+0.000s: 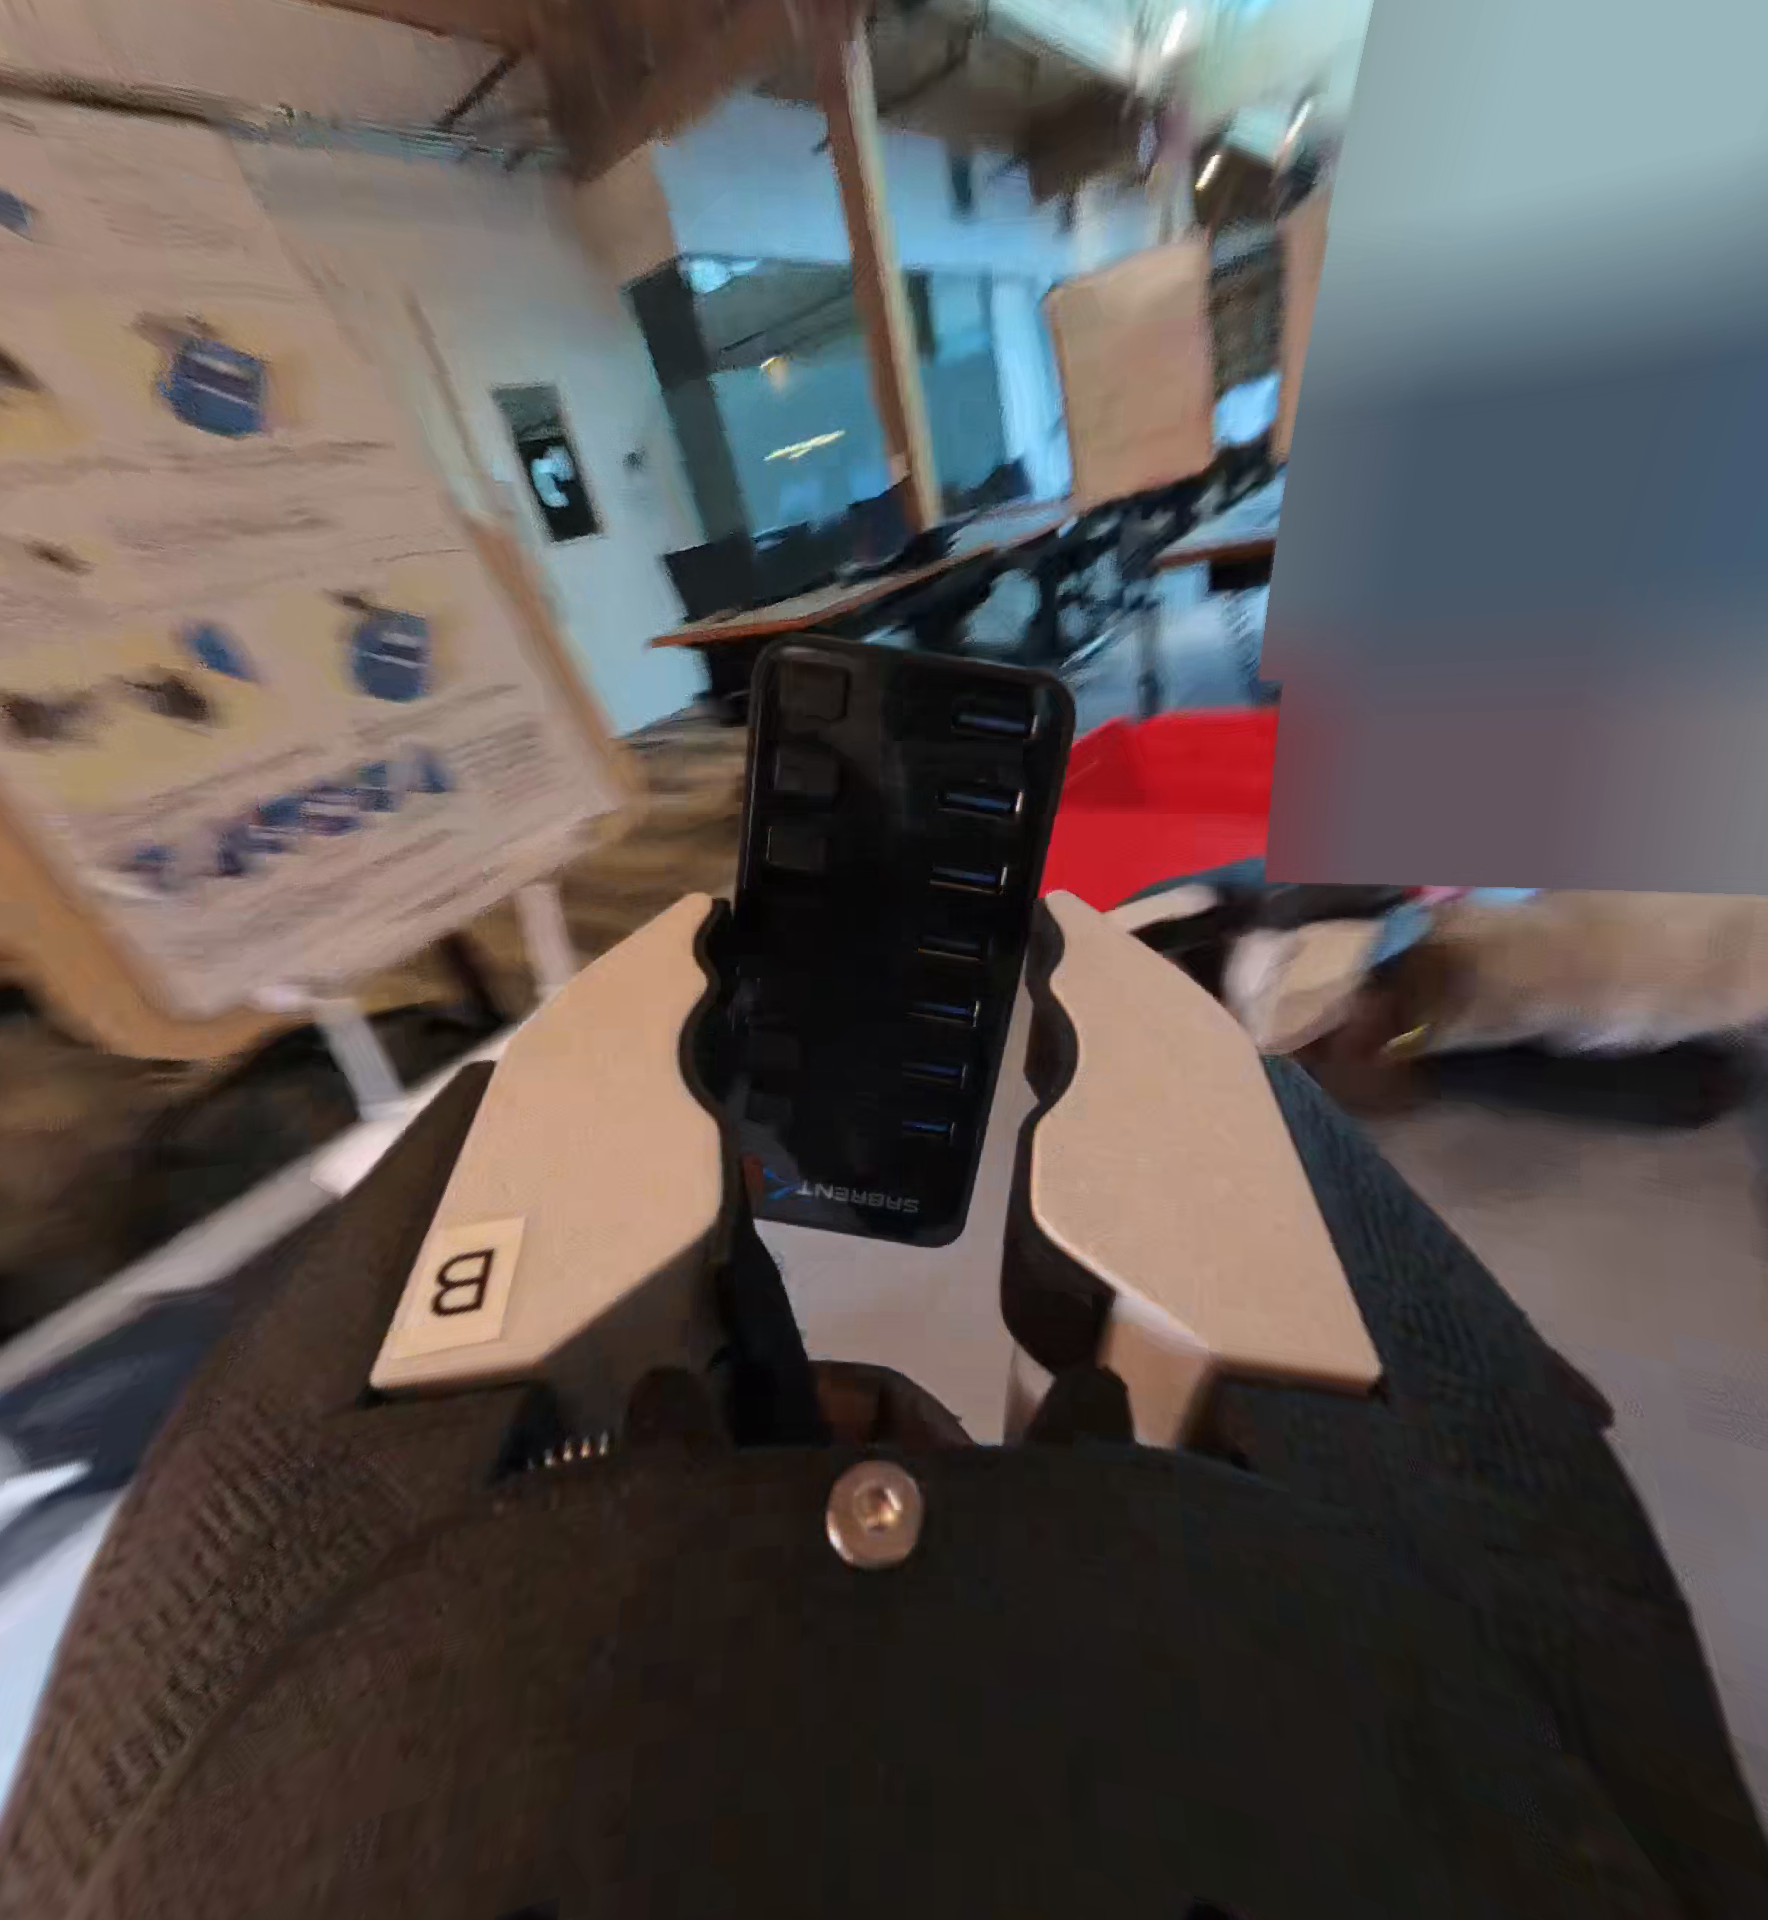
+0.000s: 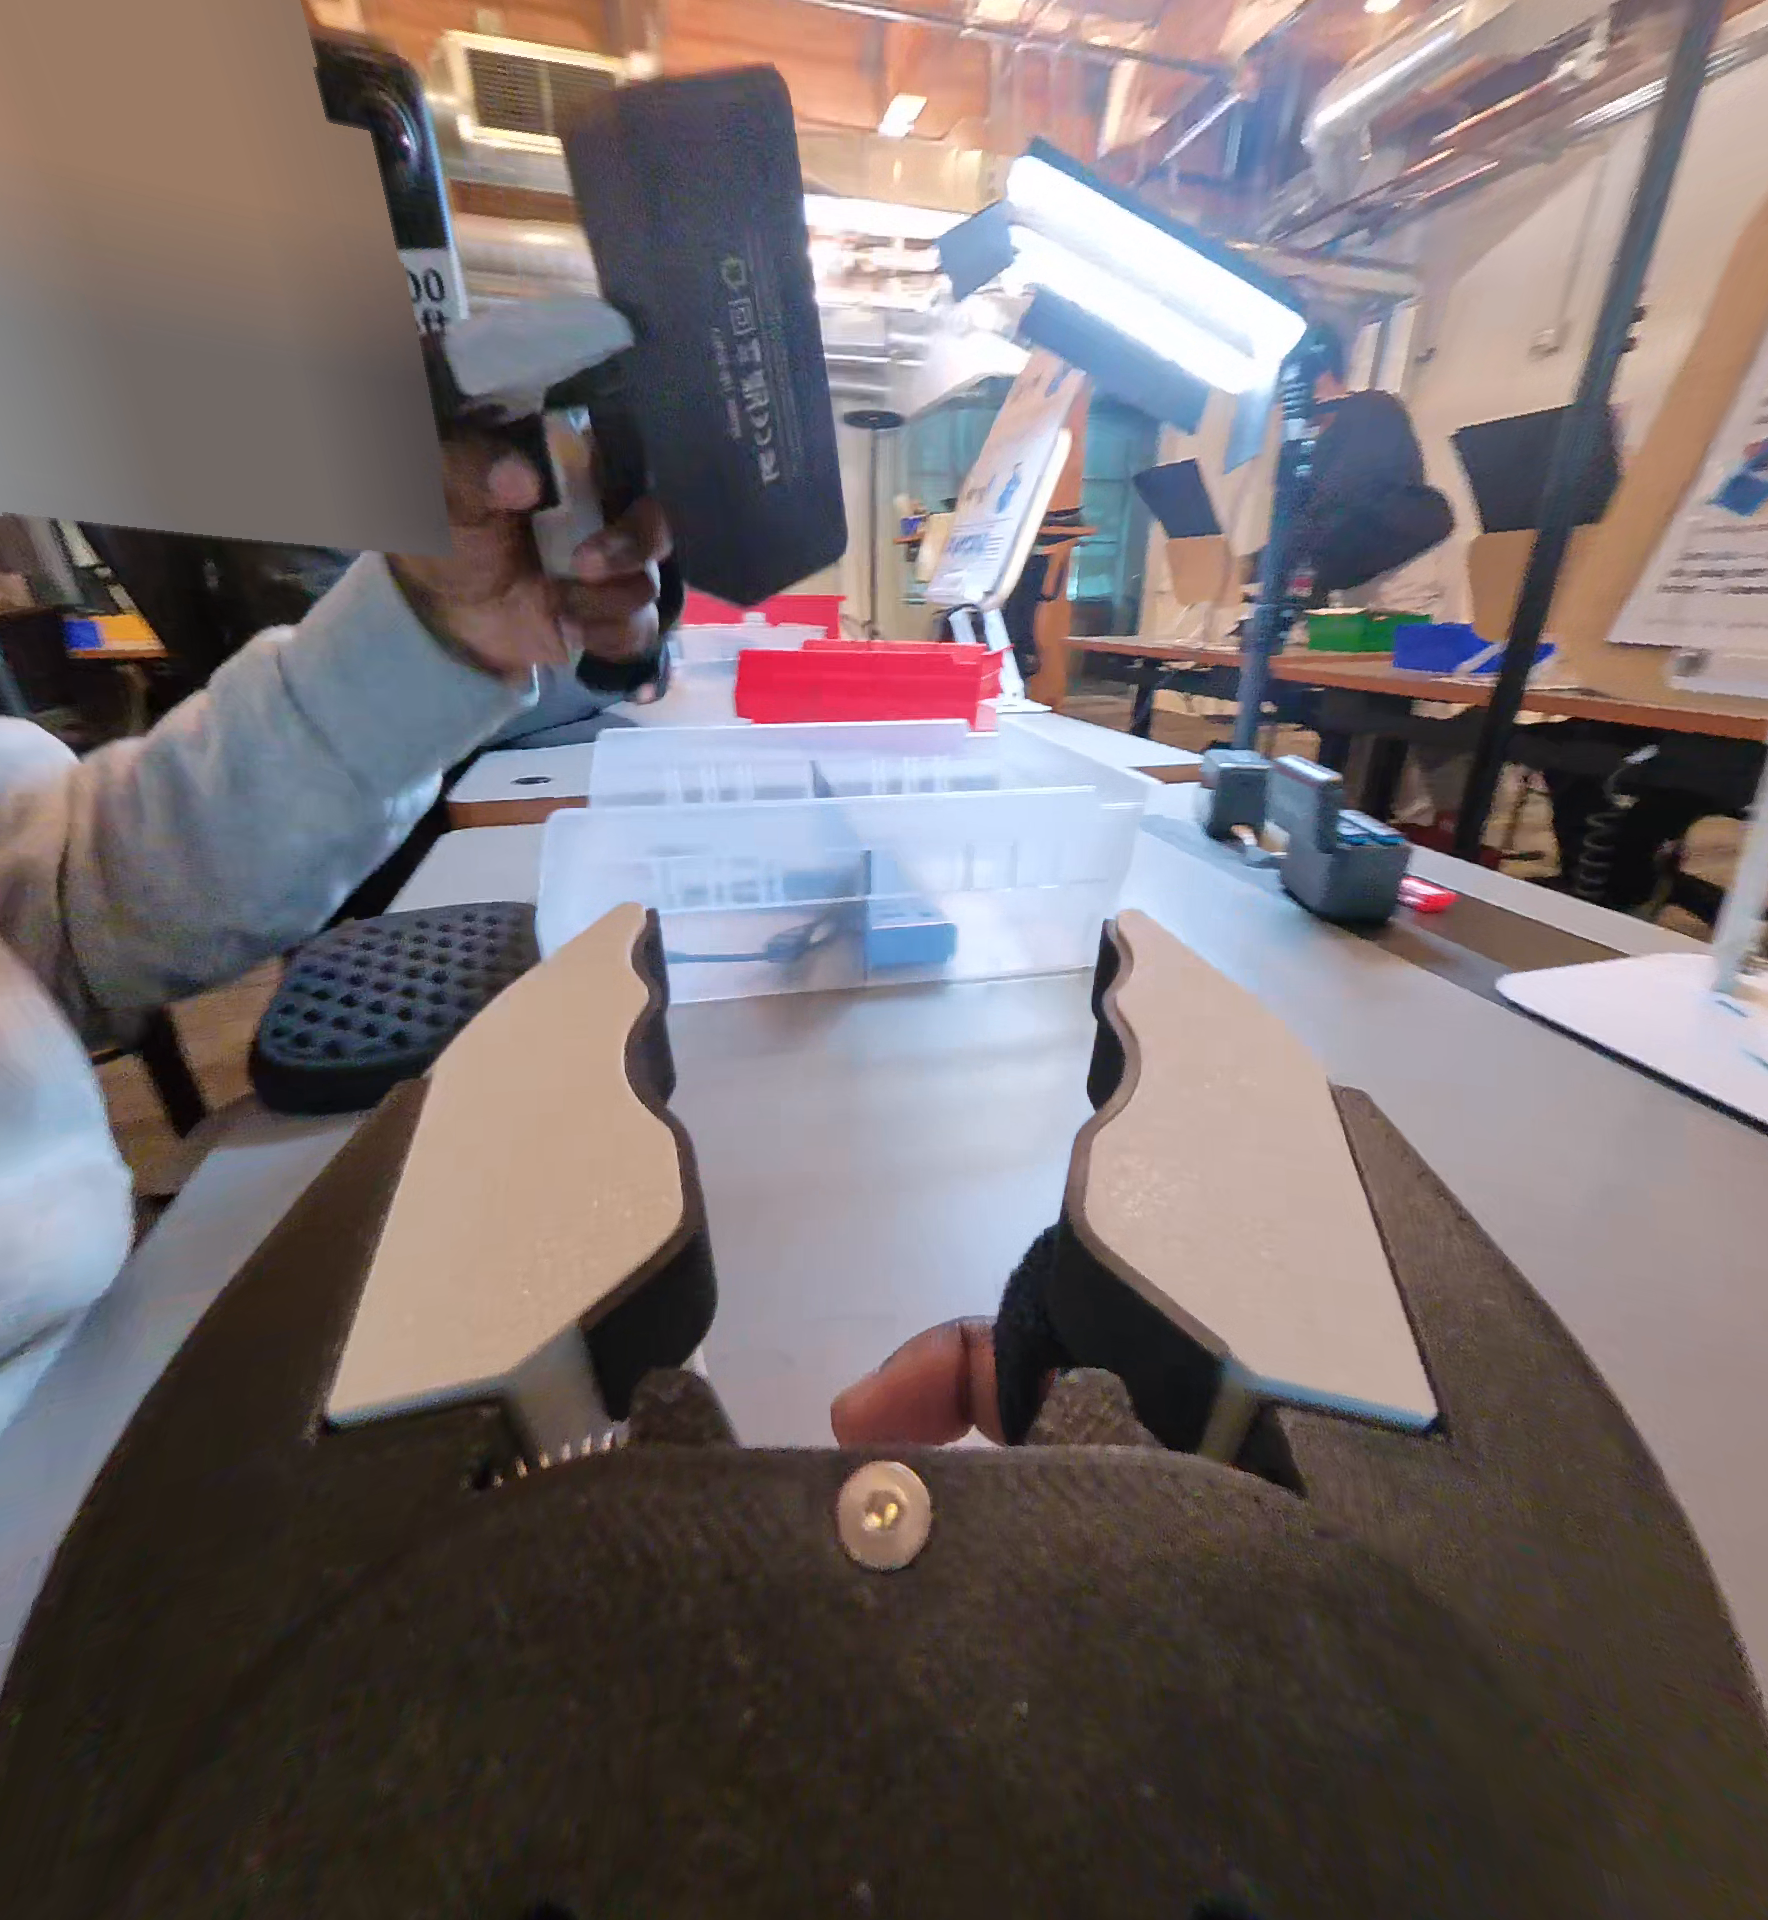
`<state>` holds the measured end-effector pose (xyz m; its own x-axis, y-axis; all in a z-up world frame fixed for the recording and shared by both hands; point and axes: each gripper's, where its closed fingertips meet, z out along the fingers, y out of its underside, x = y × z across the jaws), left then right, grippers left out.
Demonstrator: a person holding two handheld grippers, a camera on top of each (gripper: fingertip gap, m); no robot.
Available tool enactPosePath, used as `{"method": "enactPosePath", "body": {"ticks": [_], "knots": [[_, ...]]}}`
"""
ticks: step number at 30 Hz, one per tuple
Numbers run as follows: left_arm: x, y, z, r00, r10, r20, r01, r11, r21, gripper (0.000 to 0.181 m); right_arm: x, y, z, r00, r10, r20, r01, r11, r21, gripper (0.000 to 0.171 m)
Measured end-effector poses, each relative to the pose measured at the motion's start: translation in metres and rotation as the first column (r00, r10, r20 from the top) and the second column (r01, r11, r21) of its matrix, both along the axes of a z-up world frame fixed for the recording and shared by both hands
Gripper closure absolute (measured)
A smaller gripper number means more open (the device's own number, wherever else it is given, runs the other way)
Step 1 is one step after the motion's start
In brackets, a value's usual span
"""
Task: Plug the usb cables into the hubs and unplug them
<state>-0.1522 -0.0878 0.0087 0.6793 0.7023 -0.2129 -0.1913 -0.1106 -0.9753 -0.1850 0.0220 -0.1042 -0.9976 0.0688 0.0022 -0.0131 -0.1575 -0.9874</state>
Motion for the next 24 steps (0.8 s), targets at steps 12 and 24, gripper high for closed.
{"method": "enactPosePath", "body": {"ticks": [12,24], "knots": [[-0.003,0.133,-0.143,0.9,-0.317,0.298,0.275,0.945,0.175,0.127,0.031,0.009,0.001,0.966,0.252,0.048,-0.254,0.967,0.023,0.12],[0.009,0.142,-0.175,0.874,-0.338,0.35,0.371,0.928,-0.031,0.128,0.048,0.01,-0.025,0.945,0.326,-0.011,-0.314,0.919,0.239,0.111]]}}
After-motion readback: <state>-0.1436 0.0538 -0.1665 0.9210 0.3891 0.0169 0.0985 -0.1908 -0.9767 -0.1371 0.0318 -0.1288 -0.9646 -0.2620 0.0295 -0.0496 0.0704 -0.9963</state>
